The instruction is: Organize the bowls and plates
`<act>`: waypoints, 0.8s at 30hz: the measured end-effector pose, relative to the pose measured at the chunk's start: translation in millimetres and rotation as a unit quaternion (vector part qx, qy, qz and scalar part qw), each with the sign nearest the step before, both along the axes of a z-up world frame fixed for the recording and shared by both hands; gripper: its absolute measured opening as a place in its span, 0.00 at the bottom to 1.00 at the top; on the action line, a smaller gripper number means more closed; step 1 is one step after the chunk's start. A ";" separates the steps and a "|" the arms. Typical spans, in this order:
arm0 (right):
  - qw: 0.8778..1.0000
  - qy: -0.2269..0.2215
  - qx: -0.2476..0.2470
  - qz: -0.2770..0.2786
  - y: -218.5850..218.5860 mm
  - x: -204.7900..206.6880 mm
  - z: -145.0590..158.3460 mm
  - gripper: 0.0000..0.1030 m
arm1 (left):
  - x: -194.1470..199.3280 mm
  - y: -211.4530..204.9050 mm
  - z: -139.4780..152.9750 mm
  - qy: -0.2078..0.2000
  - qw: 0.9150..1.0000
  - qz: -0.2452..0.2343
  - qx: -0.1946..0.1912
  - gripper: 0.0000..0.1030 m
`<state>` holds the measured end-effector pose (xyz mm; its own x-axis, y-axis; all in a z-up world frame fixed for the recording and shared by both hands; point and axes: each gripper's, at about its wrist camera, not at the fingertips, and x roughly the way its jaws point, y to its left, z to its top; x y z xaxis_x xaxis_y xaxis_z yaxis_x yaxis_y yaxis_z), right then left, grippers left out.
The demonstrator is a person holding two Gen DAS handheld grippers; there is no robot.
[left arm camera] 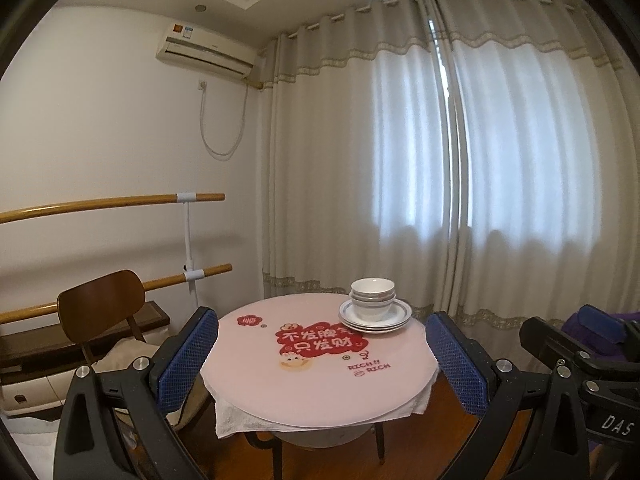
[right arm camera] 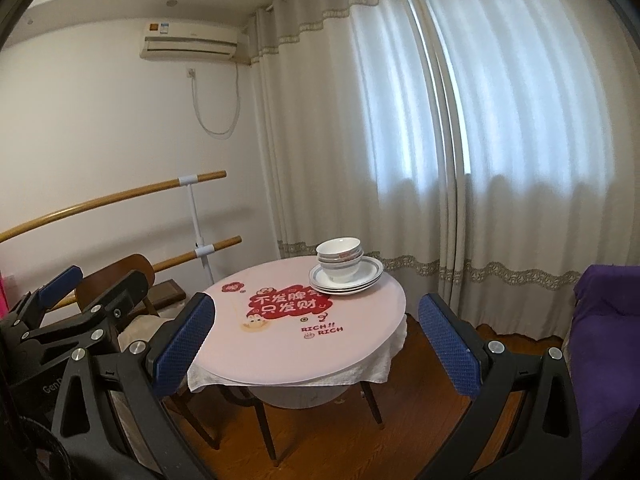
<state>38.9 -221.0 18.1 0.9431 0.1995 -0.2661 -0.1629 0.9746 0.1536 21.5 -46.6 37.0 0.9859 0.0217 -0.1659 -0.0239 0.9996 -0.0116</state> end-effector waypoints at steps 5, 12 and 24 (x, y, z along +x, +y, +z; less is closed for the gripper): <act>1.000 -0.006 0.002 -0.003 -1.5 -12.5 2.7 1.00 | -11.5 -0.4 -0.5 -0.005 1.000 -0.003 0.000 0.99; 1.000 -0.010 0.002 -0.007 -4.4 -19.8 4.0 1.00 | -18.7 -0.2 1.2 -0.009 1.000 -0.005 0.001 0.99; 1.000 -0.011 -0.002 -0.010 -2.9 -22.7 4.8 1.00 | -13.1 -0.2 3.4 -0.012 1.000 -0.004 -0.003 0.99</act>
